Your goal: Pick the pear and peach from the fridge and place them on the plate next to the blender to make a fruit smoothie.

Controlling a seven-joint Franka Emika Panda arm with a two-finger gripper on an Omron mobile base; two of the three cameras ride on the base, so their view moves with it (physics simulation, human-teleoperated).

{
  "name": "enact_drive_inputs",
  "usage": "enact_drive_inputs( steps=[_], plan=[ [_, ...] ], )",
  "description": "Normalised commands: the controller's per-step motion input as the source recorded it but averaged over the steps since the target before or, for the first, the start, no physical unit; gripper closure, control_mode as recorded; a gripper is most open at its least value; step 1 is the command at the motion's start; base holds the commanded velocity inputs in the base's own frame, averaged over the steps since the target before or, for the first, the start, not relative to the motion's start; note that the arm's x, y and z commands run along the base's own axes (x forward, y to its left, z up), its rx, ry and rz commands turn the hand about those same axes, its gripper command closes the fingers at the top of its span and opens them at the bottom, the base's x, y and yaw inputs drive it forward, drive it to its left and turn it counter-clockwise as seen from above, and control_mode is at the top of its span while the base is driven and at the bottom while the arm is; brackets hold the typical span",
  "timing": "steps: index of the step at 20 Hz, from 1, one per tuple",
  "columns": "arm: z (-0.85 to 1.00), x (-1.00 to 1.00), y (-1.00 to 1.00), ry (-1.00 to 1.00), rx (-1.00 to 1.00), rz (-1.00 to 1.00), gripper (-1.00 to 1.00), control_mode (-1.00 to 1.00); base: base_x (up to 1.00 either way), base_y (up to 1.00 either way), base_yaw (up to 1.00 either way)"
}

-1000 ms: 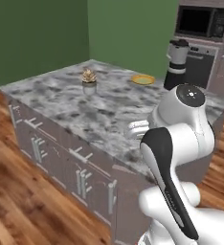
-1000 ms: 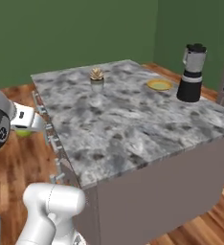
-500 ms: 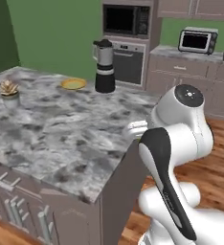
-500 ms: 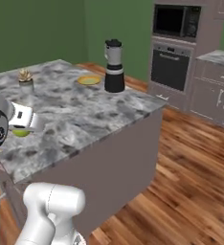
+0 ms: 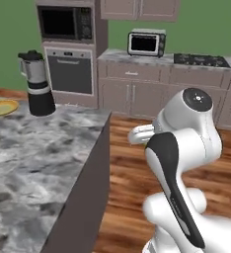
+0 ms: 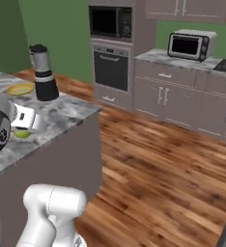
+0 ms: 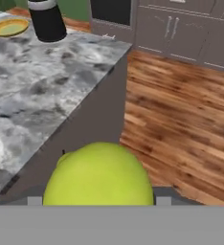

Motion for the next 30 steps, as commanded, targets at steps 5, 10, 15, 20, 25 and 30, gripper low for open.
enact_drive_inputs(
  steps=[5, 10, 15, 20, 25, 30],
  plan=[
    [0.0, 0.0, 0.0, 0.0, 0.0, 0.0, 1.0, 1.0, 1.0, -0.39, -0.19],
    [0.0, 0.0, 0.0, 0.0, 0.0, 0.0, 1.0, 1.0, 1.0, -0.71, -0.15],
    [0.0, 0.0, 0.0, 0.0, 0.0, 0.0, 1.0, 1.0, 1.0, -0.73, -0.06],
    [0.0, 0.0, 0.0, 0.0, 0.0, 0.0, 1.0, 1.0, 1.0, -0.69, 0.05],
    [0.0, 0.0, 0.0, 0.0, 0.0, 0.0, 1.0, 1.0, 1.0, -0.43, 0.03],
    [0.0, 0.0, 0.0, 0.0, 0.0, 0.0, 1.0, 1.0, 1.0, -0.04, 0.52]
  ],
)
